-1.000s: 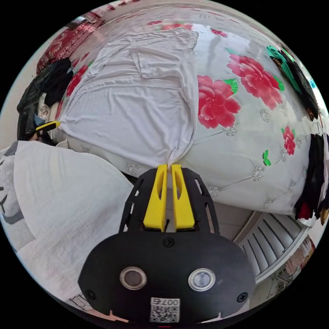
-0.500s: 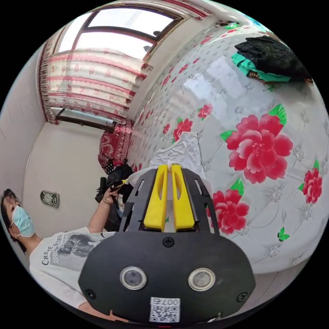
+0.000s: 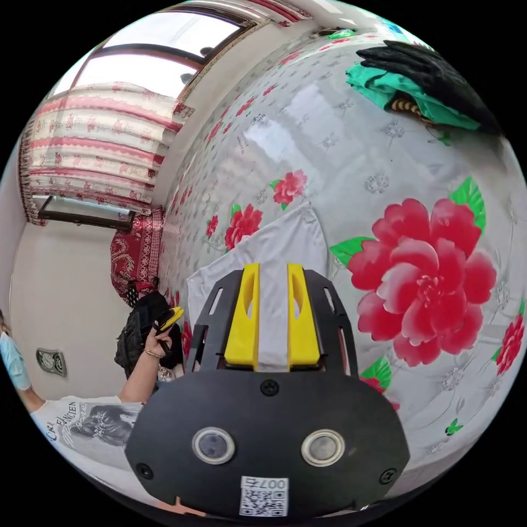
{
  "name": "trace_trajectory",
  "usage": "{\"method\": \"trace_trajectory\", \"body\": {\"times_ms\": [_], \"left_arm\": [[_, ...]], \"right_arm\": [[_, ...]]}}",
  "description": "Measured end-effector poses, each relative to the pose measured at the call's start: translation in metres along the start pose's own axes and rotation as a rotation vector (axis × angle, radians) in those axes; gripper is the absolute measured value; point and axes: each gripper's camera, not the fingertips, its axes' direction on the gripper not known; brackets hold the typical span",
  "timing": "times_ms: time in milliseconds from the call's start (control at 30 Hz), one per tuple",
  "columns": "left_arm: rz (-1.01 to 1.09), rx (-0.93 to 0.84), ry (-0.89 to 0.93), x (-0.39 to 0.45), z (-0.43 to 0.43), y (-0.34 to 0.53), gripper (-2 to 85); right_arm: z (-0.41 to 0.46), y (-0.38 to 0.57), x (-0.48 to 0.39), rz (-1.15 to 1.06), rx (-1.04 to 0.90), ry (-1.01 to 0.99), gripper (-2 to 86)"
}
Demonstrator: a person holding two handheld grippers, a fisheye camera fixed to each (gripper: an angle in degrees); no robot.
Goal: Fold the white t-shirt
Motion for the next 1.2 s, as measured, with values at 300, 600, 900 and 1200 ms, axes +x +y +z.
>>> {"method": "trace_trajectory", "body": {"times_ms": [300,600,900,1200], "left_arm": [[-0.143,0.007,0.084,-0.014,-0.003,0.103,7.6],[-0.148,0.014,0.098,-0.013,-0.011,0.108,6.3],[-0.18,0.043,0.123,-0.038,-0.027,0.145,5.8],[-0.215,0.068,0.166,-0.058,-0.028,0.166,5.8]], "right_arm": [[0.022,0.086,0.027,0.307,0.014,-0.073,8.6],[0.064,0.065,-0.025,0.264,0.061,-0.058,4.9],[0.119,0.027,-0.243,-0.48,-0.063,0.118,0.0],[0.33,0.165,-0.426,-1.206,-0.596,0.231,0.6]]}}
